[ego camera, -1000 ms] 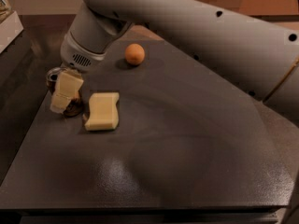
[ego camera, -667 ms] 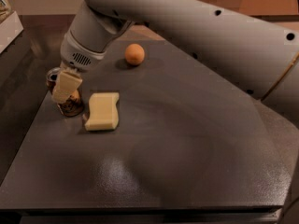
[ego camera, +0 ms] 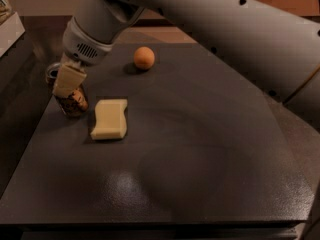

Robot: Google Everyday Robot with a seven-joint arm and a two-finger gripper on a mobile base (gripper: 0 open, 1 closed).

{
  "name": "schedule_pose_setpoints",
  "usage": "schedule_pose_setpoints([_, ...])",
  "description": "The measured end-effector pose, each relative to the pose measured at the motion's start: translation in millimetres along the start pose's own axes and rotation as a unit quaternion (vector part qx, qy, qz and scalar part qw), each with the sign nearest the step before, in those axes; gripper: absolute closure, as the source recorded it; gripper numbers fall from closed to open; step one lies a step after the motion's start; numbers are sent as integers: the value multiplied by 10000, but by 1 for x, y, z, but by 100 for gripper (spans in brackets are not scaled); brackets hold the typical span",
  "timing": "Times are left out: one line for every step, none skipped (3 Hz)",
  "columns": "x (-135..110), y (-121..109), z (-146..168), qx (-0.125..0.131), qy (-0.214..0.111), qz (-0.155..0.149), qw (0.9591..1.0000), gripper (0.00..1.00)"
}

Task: Pick orange can

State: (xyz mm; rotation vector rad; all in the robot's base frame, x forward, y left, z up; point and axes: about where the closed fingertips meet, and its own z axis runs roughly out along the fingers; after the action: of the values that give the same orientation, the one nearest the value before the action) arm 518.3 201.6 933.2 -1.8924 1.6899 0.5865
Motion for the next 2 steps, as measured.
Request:
schedule_pose_setpoints([-9, -10, -29, 79, 24, -58, 9999, 100])
schedule_pose_setpoints([-16, -20, -65, 132, 46, -168, 9998, 100])
